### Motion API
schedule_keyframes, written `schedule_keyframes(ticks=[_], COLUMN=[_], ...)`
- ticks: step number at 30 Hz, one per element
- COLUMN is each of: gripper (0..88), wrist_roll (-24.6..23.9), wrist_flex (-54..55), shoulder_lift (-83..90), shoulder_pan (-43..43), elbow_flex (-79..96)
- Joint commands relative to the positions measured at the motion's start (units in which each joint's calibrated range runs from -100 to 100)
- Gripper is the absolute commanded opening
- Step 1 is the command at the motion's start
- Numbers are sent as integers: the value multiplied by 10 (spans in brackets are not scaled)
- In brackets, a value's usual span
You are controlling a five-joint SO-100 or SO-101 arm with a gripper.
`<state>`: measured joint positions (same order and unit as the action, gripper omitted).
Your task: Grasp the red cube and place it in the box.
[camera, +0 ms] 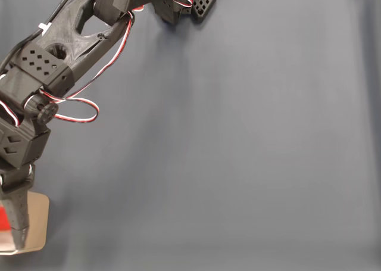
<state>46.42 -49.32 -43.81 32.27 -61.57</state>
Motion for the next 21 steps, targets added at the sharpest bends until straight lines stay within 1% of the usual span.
schedule_keyframes(ticks=[1, 21], gripper=[455, 469], wrist_roll=[2, 2], wrist_flex=[10, 27], shoulder_lift=[19, 24], shoulder_pan=[9, 11], elbow_flex=[-35, -33])
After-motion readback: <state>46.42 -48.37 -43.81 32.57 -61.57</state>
